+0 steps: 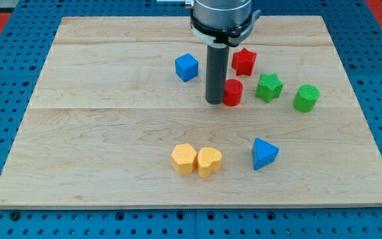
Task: Slide the red circle into the red star
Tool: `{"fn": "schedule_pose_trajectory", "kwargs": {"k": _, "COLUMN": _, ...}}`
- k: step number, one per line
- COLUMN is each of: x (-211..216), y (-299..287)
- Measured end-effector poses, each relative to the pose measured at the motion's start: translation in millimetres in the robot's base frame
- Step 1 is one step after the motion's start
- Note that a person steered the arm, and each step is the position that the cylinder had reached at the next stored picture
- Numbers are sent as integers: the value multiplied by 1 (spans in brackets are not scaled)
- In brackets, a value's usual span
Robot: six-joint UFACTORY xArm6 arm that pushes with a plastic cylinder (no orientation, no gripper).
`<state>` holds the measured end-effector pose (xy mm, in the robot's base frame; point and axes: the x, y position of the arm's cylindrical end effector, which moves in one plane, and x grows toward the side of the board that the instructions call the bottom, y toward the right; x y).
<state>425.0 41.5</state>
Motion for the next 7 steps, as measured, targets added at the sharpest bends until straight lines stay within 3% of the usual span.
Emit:
{"fn": "schedule_pose_trajectory", "kwargs": {"k": 1, "x": 27, "y": 1}}
{"fn": "schedule_pose_trajectory", "kwargs": {"k": 3, "x": -39, "y": 25}}
{"fn": "schedule_pose_trajectory", "kwargs": {"k": 4, "x": -53, "y": 47}}
{"fn": "schedule_pose_trajectory", "kwargs": {"k": 5, "x": -53, "y": 37}}
{"fn": "schedule_pose_trajectory", "kwargs": {"k": 7, "x": -63, "y": -38}}
